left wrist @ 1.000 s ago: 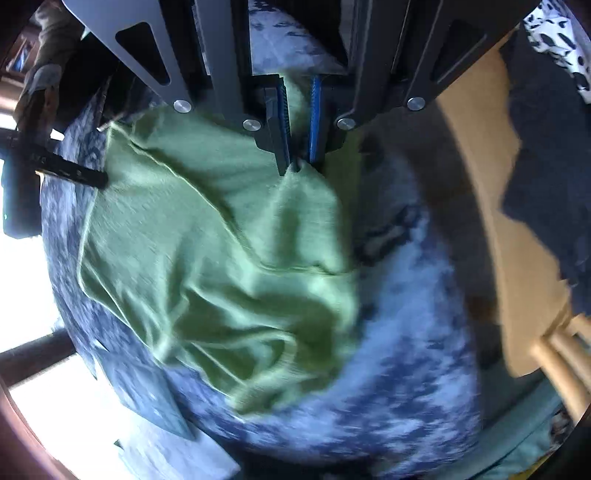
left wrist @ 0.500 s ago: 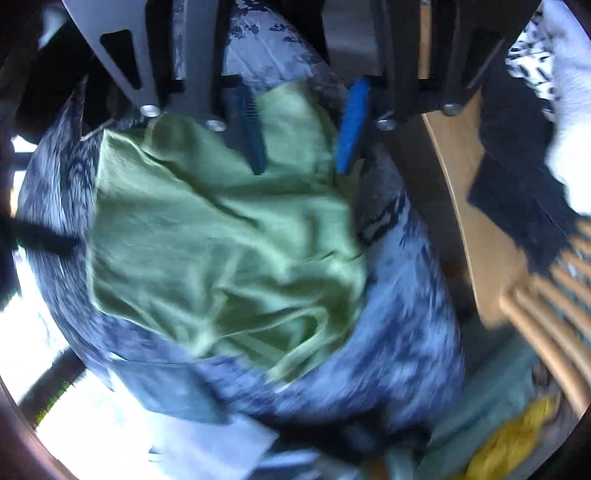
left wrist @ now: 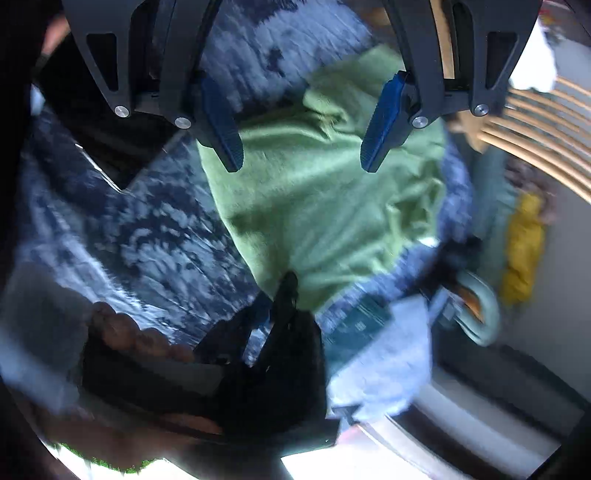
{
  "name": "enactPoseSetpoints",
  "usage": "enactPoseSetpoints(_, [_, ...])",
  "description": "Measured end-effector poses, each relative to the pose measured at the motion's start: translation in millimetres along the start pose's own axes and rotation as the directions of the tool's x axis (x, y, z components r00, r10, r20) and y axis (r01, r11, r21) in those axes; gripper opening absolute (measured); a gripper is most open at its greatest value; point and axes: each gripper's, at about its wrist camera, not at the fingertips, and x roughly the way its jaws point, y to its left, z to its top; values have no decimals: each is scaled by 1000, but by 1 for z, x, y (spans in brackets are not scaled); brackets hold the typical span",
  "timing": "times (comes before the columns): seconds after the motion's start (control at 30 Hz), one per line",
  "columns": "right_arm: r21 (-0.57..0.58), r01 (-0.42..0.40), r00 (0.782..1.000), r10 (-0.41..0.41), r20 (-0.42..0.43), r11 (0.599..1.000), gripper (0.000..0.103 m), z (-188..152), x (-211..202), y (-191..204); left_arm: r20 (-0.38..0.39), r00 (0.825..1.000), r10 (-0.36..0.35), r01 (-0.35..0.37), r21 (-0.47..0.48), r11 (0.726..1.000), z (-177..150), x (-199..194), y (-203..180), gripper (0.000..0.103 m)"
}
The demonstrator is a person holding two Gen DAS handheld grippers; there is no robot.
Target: Fold clothes
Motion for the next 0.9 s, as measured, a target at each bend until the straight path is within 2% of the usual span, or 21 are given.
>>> enactPoseSetpoints(0.1, [16,-47,999,47,-6,999,9,3,-7,6,50,994,98,-100,39,994,2,-2,-26,68])
enactPoseSetpoints(0.23, [55,-130,991,131,-16,990,9,17,-21,16,92,968,233,-239,49,970,9,-3,-49,68])
enactPoseSetpoints(0.3, [58,-148,989,150,-22,987,9,22,-28,25,102,956,275,-280,41,959,11,3,-54,68])
enactPoseSetpoints(0.4, [42,-151,988,152,-22,988,9,26,-34,38,73,948,310,-312,18,950,13,10,-52,68])
enactPoseSetpoints(0.5, [30,-145,989,146,-25,989,9,30,-36,48,45,947,319,-320,-2,948,11,22,-44,68])
enactPoseSetpoints(0.6, [29,-140,990,141,-30,990,9,32,-33,53,7,965,261,-260,-41,965,9,30,-37,68])
enactPoseSetpoints(0.63, [31,-137,990,138,-31,990,9,32,-31,53,19,969,246,-245,-56,968,9,26,-36,68])
enactPoseSetpoints(0.7, [37,-137,990,138,-34,990,9,32,-27,52,71,967,246,-242,-54,969,10,19,-41,68])
enactPoseSetpoints(0.77, [42,-138,989,140,-38,990,9,33,-24,52,86,964,253,-250,-40,967,15,22,-47,68])
enactPoseSetpoints(0.9, [37,-141,989,142,-47,989,9,33,-23,53,53,974,222,-220,-45,974,26,37,-54,68])
